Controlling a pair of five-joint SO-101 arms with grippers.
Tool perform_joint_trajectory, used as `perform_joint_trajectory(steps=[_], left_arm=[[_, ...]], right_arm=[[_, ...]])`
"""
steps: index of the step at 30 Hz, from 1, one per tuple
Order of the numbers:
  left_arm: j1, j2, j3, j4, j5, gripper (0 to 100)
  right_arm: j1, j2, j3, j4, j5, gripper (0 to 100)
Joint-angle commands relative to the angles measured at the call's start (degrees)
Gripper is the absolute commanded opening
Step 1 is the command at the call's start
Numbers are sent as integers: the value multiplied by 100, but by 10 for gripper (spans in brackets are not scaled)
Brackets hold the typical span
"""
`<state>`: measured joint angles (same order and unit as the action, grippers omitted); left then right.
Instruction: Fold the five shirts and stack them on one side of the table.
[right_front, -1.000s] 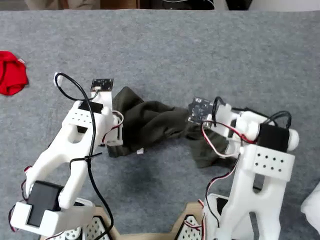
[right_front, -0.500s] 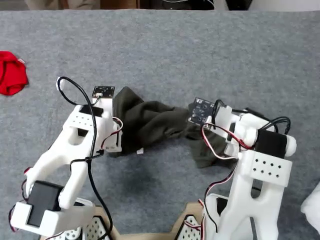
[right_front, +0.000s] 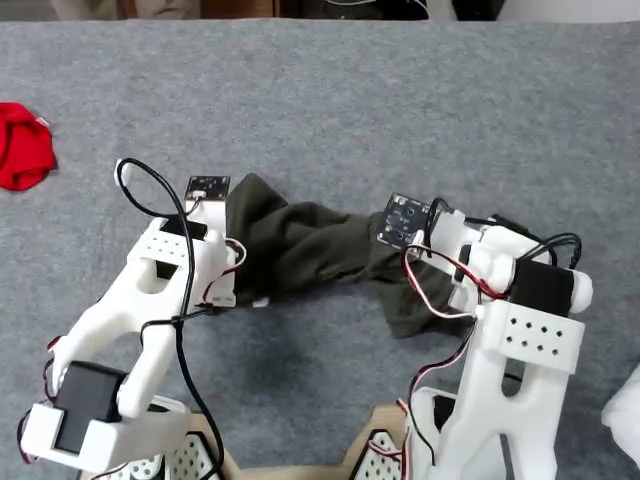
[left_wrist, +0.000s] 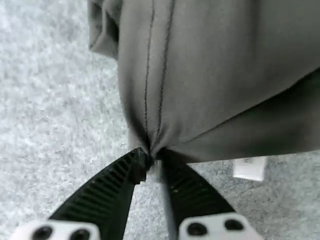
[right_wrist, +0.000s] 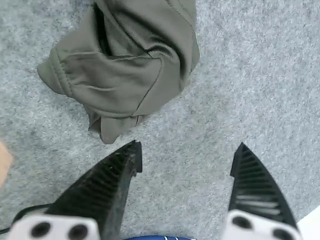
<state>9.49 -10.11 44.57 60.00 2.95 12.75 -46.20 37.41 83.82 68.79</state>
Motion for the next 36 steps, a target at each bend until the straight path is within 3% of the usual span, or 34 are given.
perform_joint_trajectory(steps=[1,5,7,15,19,25,31,36], left_arm=[[26,-40,-35,-35,-9,18],[-26,-92,-176,70,-26,18],[-158,-101,-651,589,-44,18],[-1160,-101,-3895,2585,-70,18],[-1363,-92,-5459,3490,-448,18],[-1670,-101,-7121,4079,-554,18],[-2084,-101,-7490,4079,-563,18],[-2022,-101,-6892,4079,-563,18]], right_arm=[[48,-163,-40,-88,-88,295],[92,-163,-48,-70,-141,295],[92,-163,-92,-79,-475,295],[57,-127,-426,105,-2593,295],[57,-119,-391,0,-3429,295],[57,400,-409,-571,-4580,295],[-242,1569,-989,-993,-6655,295],[-1253,2844,-2185,-774,-8193,295]])
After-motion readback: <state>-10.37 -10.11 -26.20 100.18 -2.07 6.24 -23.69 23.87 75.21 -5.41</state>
